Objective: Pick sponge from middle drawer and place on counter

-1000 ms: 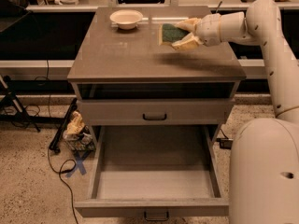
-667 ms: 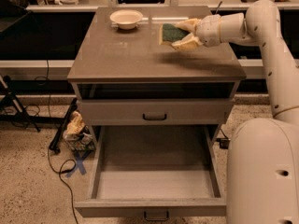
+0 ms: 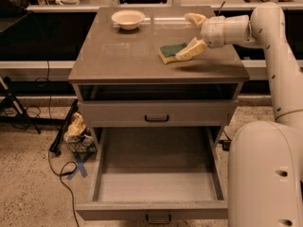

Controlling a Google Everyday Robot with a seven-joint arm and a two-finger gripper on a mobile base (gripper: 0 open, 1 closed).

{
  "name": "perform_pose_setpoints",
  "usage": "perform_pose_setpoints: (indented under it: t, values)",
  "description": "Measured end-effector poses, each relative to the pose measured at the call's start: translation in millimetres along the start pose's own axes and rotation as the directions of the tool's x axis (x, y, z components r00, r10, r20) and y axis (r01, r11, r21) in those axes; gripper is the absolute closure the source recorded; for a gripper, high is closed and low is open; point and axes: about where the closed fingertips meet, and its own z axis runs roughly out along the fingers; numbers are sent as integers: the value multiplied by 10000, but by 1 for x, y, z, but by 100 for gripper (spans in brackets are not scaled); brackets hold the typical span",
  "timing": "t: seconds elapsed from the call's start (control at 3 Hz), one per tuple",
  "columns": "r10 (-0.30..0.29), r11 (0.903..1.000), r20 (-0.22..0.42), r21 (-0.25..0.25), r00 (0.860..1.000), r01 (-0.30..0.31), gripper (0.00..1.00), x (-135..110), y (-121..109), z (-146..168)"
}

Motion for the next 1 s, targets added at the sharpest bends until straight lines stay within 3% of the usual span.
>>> perform_pose_setpoints:
  t: [0.33, 0.67, 1.0]
  values:
    - [-53, 9991, 62, 415, 10000, 51, 0, 0, -8, -16]
    - [-293, 9911, 56, 1302, 9996, 284, 0, -5, -18, -56]
    - [-677, 9654, -60, 2520, 9977, 670, 0, -16, -21, -116]
